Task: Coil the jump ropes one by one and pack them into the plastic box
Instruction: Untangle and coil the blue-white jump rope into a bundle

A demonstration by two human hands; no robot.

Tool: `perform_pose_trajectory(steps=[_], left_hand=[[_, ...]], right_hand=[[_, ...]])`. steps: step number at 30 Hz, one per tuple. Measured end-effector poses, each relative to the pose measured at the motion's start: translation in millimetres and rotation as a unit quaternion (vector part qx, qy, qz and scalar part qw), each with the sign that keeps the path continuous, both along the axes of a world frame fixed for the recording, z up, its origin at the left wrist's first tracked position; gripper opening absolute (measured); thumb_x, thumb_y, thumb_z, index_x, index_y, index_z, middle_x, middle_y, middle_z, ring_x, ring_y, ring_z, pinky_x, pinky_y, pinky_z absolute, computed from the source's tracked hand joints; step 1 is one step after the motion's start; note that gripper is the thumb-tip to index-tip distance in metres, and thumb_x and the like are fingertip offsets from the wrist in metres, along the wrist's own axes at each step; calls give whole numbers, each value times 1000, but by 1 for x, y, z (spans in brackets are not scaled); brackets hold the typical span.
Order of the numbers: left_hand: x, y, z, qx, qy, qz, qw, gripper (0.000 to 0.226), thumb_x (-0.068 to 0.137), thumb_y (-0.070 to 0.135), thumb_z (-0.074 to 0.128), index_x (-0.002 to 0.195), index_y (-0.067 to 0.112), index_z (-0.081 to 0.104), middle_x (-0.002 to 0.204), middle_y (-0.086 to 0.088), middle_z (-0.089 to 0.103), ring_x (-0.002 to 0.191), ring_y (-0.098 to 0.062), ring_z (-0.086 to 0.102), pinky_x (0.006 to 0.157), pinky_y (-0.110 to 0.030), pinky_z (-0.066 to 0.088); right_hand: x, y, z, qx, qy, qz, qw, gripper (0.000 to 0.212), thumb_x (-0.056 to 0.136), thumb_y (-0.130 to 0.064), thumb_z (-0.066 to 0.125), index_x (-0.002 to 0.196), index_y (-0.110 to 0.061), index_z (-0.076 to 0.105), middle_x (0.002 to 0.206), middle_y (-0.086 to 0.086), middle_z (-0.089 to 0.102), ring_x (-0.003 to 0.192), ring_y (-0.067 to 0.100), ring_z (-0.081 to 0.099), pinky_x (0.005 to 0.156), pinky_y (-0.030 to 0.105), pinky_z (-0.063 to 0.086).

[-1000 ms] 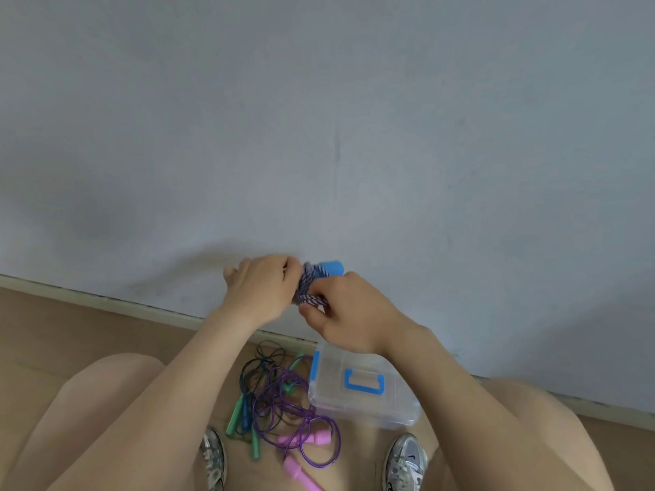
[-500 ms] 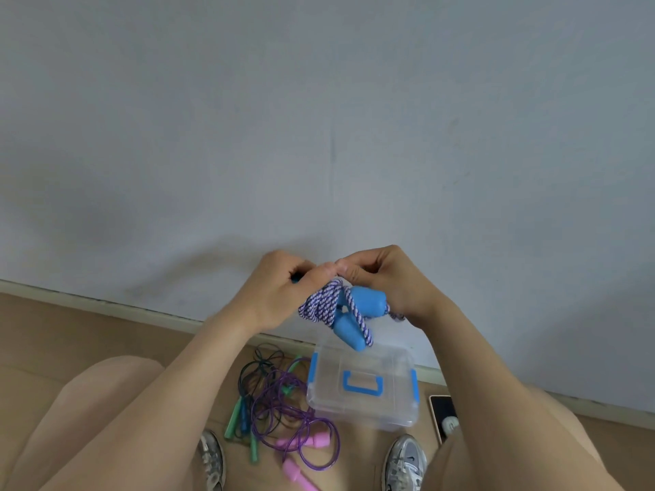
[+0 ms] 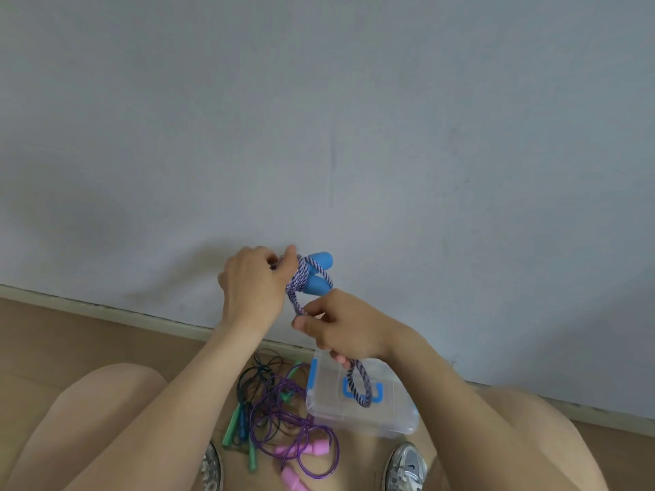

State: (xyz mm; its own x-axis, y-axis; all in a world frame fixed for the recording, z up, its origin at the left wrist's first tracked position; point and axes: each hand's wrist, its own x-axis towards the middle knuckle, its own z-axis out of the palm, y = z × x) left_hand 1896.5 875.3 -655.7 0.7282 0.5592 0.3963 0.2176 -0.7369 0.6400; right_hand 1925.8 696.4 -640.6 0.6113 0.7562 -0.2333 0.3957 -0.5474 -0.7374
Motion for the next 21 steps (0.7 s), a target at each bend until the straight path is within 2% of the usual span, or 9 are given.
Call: perform_pose_trajectory(steps=[2,4,8,10,11,14,16,18,21], left_hand=[[1,0,-6,98,48,-11,994,49,100,60,51,81,20,73,81,0,55,88,-29,52,78,-41,38],[-2,0,-6,164,102,-62,979,51,100,63,43,90,26,77,85,2,51,94,-26,46,82,-43,37],[-3,5,-6,240,196,-235,922,45,99,61,41,109,36,77,83,9,43,91,-18,41,80,-40,33],[-4,1,-10,197,175,-303,916,50,103,61,34,90,31,73,76,6,43,79,-18,43,73,-39,34],[-6,-3,-10,164,150,-319,921,56,103,60,29,75,25,63,72,2,44,73,-19,45,68,-40,36],[-9,-12,-3,9,90,-334,938,68,109,55,26,68,5,47,63,-8,45,58,-20,47,61,-41,41],[-13,-12,5,-69,84,-345,932,75,102,70,35,66,4,40,61,-2,34,54,-14,36,57,-38,29],[-18,-12,13,-103,98,-380,914,80,87,82,52,64,7,40,61,2,30,57,-12,31,57,-34,21],[-18,-10,16,-143,119,-407,894,71,78,71,71,66,3,53,60,1,38,57,-13,35,58,-33,23]], right_hand=[[-1,-2,6,35,-26,5,999,45,104,-31,62,79,6,58,58,21,59,43,20,60,57,36,54],[3,-6,14,72,-53,-20,996,41,98,-24,68,73,8,61,56,24,57,43,19,57,57,37,52],[18,-20,25,187,-47,-108,975,5,89,-19,81,84,-17,84,73,24,70,59,26,56,59,46,55],[24,-27,30,241,-44,-158,957,2,87,-14,84,85,-15,84,78,23,73,63,24,64,62,44,59],[25,-30,32,265,-42,-184,945,2,87,-12,85,86,-12,83,77,24,73,61,23,66,61,40,58],[34,-38,30,330,-19,-267,905,10,88,-15,85,85,-7,80,64,18,67,49,22,61,49,30,51],[41,-39,24,335,-17,-300,893,14,89,-20,85,84,-9,79,57,6,61,46,20,50,46,26,44],[43,-37,17,324,-35,-301,896,16,89,-25,85,83,-12,80,56,-5,60,53,16,46,51,25,43],[42,-31,8,314,-43,-291,903,24,91,-32,83,81,-11,80,63,-8,67,60,11,51,59,24,47]])
